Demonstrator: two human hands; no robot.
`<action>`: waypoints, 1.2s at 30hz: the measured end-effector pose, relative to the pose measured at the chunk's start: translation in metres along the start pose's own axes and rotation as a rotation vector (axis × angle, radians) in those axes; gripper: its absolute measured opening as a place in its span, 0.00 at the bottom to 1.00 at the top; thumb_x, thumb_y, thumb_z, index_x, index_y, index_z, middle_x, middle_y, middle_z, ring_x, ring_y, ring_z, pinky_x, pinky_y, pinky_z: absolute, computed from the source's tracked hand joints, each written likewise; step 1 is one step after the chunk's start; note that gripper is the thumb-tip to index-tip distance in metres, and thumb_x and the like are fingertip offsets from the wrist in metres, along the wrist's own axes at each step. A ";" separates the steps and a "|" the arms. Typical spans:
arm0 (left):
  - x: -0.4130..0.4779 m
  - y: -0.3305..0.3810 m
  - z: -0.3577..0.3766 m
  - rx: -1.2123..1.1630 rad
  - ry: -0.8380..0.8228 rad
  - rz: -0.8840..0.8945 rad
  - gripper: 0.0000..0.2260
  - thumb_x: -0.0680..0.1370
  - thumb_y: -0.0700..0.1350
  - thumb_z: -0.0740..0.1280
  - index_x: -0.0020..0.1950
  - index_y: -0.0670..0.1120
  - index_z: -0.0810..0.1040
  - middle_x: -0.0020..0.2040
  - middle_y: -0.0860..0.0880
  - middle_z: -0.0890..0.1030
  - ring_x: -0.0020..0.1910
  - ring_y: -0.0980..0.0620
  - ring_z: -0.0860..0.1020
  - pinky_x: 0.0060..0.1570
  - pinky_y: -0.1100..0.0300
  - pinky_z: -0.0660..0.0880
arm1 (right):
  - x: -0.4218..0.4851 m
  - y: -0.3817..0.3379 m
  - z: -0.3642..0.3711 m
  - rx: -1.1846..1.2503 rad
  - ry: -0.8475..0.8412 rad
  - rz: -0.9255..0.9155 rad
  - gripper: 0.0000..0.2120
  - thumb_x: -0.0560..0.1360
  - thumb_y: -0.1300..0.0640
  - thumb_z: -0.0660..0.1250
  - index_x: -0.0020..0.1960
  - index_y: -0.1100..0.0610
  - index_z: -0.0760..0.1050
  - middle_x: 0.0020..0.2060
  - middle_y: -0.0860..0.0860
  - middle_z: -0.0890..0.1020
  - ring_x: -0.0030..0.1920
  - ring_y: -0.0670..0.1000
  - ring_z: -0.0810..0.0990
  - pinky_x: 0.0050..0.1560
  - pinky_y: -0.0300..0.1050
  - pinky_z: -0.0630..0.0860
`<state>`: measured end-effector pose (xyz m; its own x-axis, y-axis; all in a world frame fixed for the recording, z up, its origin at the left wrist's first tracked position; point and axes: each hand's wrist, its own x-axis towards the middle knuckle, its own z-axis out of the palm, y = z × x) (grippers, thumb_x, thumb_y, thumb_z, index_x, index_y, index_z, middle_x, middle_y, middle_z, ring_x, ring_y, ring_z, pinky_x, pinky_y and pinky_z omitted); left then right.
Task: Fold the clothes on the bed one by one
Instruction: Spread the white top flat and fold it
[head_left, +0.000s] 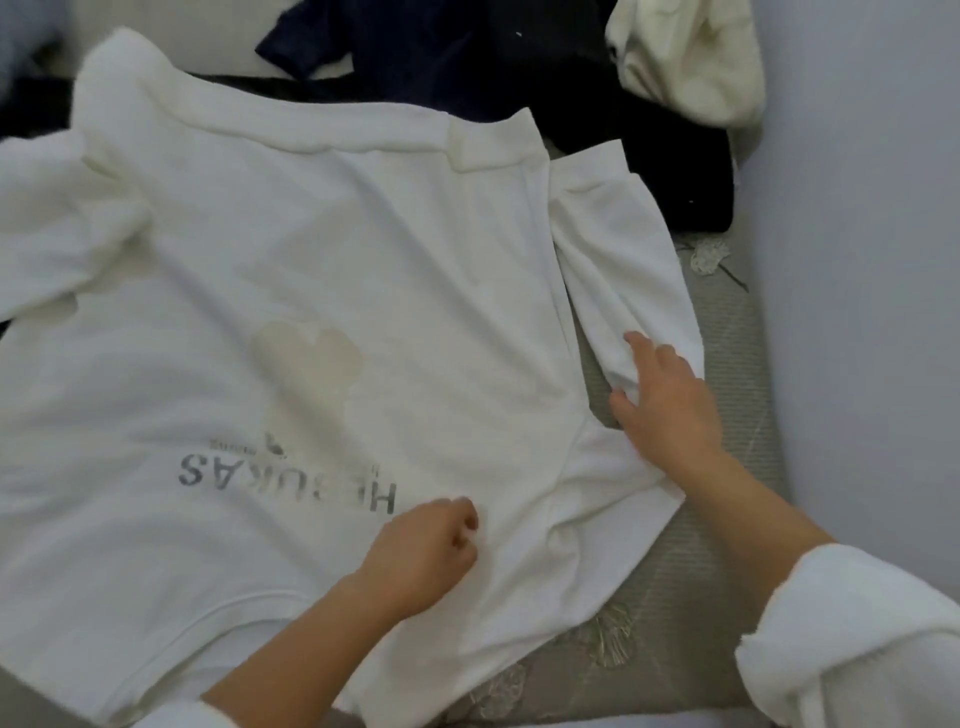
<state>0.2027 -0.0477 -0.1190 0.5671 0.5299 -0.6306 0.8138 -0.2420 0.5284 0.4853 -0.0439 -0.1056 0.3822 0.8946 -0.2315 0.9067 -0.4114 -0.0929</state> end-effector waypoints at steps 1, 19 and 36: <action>0.010 0.000 -0.007 -0.039 0.187 0.017 0.13 0.78 0.46 0.61 0.61 0.50 0.74 0.54 0.53 0.74 0.54 0.52 0.74 0.47 0.59 0.71 | 0.012 -0.002 -0.001 -0.060 -0.024 -0.034 0.30 0.79 0.52 0.61 0.77 0.48 0.53 0.50 0.56 0.74 0.48 0.57 0.75 0.44 0.51 0.73; 0.179 -0.077 -0.142 0.181 0.759 -0.164 0.27 0.80 0.54 0.48 0.78 0.48 0.56 0.79 0.41 0.51 0.78 0.45 0.48 0.74 0.49 0.45 | 0.200 -0.087 -0.039 0.221 0.030 -0.033 0.15 0.79 0.55 0.57 0.65 0.57 0.70 0.46 0.53 0.79 0.45 0.55 0.77 0.42 0.48 0.72; 0.180 -0.079 -0.143 0.138 0.814 -0.093 0.30 0.78 0.54 0.50 0.77 0.44 0.51 0.78 0.44 0.53 0.77 0.48 0.51 0.75 0.51 0.47 | 0.327 -0.081 -0.071 0.368 0.314 0.284 0.14 0.73 0.53 0.59 0.35 0.62 0.72 0.33 0.56 0.76 0.36 0.58 0.75 0.40 0.47 0.72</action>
<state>0.2223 0.1831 -0.1925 0.2704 0.9622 -0.0317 0.8912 -0.2378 0.3863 0.5496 0.2939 -0.1053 0.6882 0.7255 -0.0025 0.6598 -0.6273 -0.4137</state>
